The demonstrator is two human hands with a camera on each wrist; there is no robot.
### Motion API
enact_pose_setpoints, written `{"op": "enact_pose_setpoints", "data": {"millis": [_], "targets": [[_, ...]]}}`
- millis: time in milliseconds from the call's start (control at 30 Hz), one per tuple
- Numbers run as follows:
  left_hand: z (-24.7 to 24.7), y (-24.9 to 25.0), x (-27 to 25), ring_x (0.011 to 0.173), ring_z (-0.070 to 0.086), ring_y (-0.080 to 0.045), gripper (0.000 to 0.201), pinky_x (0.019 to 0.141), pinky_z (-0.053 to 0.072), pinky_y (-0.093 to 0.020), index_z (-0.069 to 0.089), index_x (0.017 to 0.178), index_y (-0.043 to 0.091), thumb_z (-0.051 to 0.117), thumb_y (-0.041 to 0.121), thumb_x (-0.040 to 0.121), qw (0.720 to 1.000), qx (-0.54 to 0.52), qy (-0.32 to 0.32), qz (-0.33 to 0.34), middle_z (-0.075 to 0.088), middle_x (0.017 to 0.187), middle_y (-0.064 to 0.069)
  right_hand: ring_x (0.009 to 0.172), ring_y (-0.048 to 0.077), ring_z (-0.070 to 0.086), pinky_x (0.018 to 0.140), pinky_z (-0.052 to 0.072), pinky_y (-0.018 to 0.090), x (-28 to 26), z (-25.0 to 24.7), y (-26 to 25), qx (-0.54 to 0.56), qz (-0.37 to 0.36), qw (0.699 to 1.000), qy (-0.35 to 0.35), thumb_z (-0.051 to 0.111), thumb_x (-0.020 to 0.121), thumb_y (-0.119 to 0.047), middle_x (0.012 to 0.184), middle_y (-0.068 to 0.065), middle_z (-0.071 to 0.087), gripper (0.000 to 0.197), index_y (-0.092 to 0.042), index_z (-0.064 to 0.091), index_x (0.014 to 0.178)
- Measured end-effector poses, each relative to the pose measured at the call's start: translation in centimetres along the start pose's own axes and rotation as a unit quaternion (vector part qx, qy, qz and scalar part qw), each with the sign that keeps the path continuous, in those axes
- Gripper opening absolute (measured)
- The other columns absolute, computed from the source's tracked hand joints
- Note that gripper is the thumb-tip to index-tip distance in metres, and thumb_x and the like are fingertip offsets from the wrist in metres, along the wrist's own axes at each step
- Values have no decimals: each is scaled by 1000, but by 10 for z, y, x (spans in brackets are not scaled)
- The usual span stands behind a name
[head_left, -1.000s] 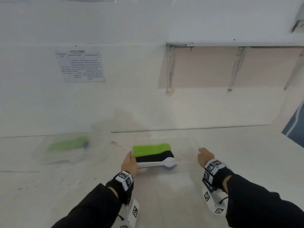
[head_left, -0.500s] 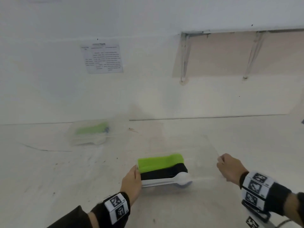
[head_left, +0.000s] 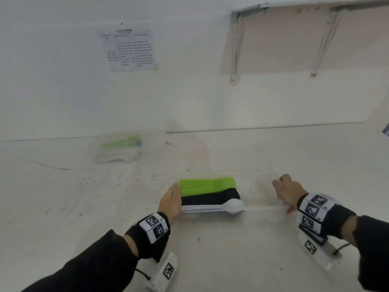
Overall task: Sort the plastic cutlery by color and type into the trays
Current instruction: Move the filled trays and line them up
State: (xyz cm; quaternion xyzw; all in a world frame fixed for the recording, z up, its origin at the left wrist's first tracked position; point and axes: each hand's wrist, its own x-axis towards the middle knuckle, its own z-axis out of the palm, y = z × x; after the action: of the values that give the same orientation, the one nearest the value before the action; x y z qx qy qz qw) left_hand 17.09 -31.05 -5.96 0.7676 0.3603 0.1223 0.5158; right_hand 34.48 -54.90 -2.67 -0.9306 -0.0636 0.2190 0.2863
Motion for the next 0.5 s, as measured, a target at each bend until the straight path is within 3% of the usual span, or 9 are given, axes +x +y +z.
{"op": "enact_pose_setpoints", "data": {"millis": [67,167,233,300,333,367,400,433,500], "targets": [[2,1,2,132,39,-23,47,114,26,-36,43,140,13,24,34,102,1000,-17,-7,-12,42,145,-7,88,35,57,49,52,37,4,2,2,-7,-16,1000,9,29,99,-26,109,22,55,40,-14,28,136],[2,3,0,141,26,-18,47,117,16,-27,28,147,12,24,28,103,1000,-22,-10,-10,28,153,-2,91,38,60,61,52,41,10,4,6,-49,-46,997,25,27,98,-22,98,19,55,41,-15,30,138],[2,1,2,139,30,-19,47,117,19,-31,33,145,11,27,30,103,1000,-24,-10,1,33,151,-4,91,37,60,50,51,29,12,5,7,-67,-52,996,13,28,98,-23,94,16,51,40,-12,30,137],[1,-3,9,130,42,-22,46,113,28,-38,47,136,13,31,36,100,999,-25,-19,8,46,142,-7,89,34,56,36,44,18,12,4,7,-70,-45,997,-9,30,98,-26,102,18,54,40,-12,30,136],[0,-3,12,123,49,-23,44,109,35,-39,53,129,13,32,37,98,999,-26,-32,2,53,134,-7,90,33,55,41,47,19,12,2,7,-65,-40,997,-16,30,99,-31,109,20,55,41,-12,31,135],[-3,0,16,114,53,-22,40,103,40,-37,56,122,11,33,33,98,998,-32,-47,-14,57,126,-5,90,34,55,53,53,27,9,-1,5,-57,-34,998,-25,28,99,-37,114,21,55,44,-12,32,134],[-7,5,20,106,54,-21,35,95,42,-35,56,117,10,32,27,98,996,-40,-64,-37,58,118,-5,87,33,56,67,54,35,10,-5,5,-54,-29,997,-36,24,98,-45,115,21,56,49,-12,33,132],[-14,11,25,101,53,-21,30,91,41,-35,55,114,11,32,24,99,993,-52,-79,-68,57,114,-7,81,31,57,73,52,39,8,-11,1,-55,-19,997,-54,18,97,-52,114,20,56,54,-12,35,130],[-27,23,40,100,50,-23,27,88,38,-34,48,115,14,32,26,98,988,-62,-81,-119,54,114,-4,66,27,56,66,48,34,12,-26,-7,-36,7,996,-80,10,93,-61,103,15,58,61,-16,43,118]]}}
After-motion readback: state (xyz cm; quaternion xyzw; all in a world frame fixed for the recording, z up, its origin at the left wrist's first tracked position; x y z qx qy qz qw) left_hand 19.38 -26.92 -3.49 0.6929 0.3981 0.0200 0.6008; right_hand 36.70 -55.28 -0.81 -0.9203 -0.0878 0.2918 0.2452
